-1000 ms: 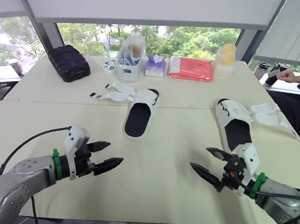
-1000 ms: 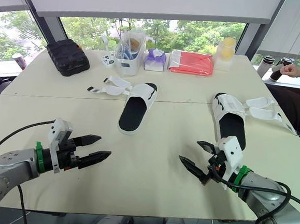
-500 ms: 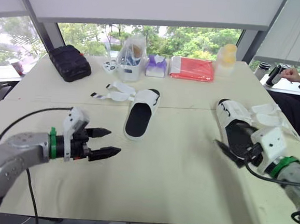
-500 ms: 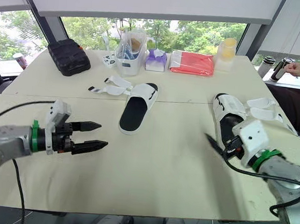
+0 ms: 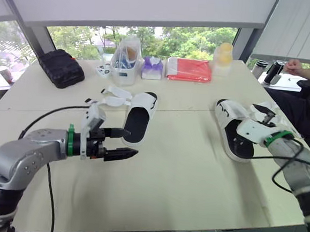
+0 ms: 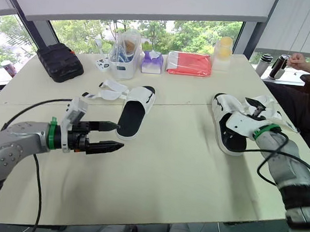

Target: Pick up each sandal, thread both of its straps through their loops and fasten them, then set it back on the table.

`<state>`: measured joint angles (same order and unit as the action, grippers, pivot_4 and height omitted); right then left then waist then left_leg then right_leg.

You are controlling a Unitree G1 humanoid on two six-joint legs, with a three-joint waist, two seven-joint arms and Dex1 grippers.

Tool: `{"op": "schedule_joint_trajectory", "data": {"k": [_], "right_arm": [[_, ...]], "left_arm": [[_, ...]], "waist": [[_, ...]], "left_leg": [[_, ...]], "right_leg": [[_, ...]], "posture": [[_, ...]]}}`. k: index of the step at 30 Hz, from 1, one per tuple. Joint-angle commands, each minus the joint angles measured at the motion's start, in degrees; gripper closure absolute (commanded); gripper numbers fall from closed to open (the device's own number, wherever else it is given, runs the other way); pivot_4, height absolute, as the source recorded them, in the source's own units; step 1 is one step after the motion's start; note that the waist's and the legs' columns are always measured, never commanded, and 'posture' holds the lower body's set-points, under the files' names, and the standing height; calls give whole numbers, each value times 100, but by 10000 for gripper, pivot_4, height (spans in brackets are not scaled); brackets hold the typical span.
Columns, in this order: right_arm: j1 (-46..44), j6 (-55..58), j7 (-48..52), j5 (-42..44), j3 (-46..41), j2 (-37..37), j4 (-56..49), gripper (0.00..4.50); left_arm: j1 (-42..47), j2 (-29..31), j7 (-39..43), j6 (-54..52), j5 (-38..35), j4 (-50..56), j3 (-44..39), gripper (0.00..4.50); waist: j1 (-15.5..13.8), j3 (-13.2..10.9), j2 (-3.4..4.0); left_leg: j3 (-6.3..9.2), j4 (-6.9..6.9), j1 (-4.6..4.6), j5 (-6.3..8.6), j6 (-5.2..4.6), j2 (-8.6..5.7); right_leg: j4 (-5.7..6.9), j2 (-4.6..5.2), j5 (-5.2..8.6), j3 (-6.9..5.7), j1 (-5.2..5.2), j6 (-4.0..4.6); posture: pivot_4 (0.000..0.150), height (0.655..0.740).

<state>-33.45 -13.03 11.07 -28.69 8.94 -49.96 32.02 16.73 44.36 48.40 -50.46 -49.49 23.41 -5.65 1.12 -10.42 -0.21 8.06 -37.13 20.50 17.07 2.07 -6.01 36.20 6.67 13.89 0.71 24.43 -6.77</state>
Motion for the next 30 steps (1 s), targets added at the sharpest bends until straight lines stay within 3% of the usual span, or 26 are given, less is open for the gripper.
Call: {"op": "schedule_joint_trajectory", "data": {"k": [1, 3, 6, 12, 13, 17, 23, 27, 30], "right_arm": [[-850, -496, -588, -434, 376, 286, 1235, 706], [-1176, -720, -803, -632, 605, 384, 1741, 706], [-1618, -922, -1065, -1081, 1112, 533, 2556, 9433], [-2058, -901, -1251, -1321, 1503, 665, 3310, 40984], [-2112, -874, -1289, -1335, 1537, 679, 3379, 44298], [-2228, -1046, -1562, -1502, 1721, 636, 3393, 44298], [-2160, -3446, -2636, -2299, 2311, -136, 1947, 44298], [-2153, -5591, -2661, -2641, 2573, -677, 821, 44298], [-2112, -6359, -2632, -2777, 2515, -791, 400, 44298]], "left_arm": [[-154, -93, -190, 66, -66, 264, -216, 0], [-221, -118, -230, 80, -34, 284, -224, 0], [-365, -152, -299, 130, 29, 340, -230, 0], [-425, -196, -425, 156, -6, 388, -311, 0], [-430, -207, -441, 159, -9, 398, -309, 0], [-443, -231, -483, 175, -10, 420, -312, 0], [-446, -70, -330, 193, 2, 272, -426, 0], [-223, 62, -118, 228, 109, -21, -330, 0], [-109, 88, -14, 245, 167, -147, -265, 0]], "waist": [[9, -2, -3], [3, -3, -6], [-13, -3, -6], [2, 4, -20], [3, 8, -27], [-1, 11, -33], [4, 8, -29], [6, 4, -28], [13, 0, -33]], "left_leg": [[-1, 0, -2, 1, -1, 0], [-6, 0, -5, 2, -3, 0], [-5, 0, -3, 3, -4, -2], [-7, -2, -6, 3, -5, -3], [-8, -4, -8, 3, -5, -1], [-9, -10, -11, 3, -6, 1], [-16, -2, -3, 3, -5, -1], [-22, 9, 2, 4, -4, -3], [-25, 7, 1, 4, -4, -4]], "right_leg": [[-1, -1, -3, 11, 0, -4], [-3, -2, -6, 22, 1, -8], [-3, -4, -9, 28, 3, -10], [-4, -8, -16, 39, 3, -10], [-4, -12, -18, 41, 2, -9], [-4, -16, -23, 45, -2, -8], [0, -18, -26, 52, 17, -11], [-1, -21, -26, 55, 30, -12], [-2, -25, -26, 58, 29, -13]], "posture": [[1500, 7400], [1500, 7400], [1500, 7400], [1500, 7400], [1500, 7400], [1500, 7400], [1500, 7400], [1500, 7400], [1500, 7400]]}}
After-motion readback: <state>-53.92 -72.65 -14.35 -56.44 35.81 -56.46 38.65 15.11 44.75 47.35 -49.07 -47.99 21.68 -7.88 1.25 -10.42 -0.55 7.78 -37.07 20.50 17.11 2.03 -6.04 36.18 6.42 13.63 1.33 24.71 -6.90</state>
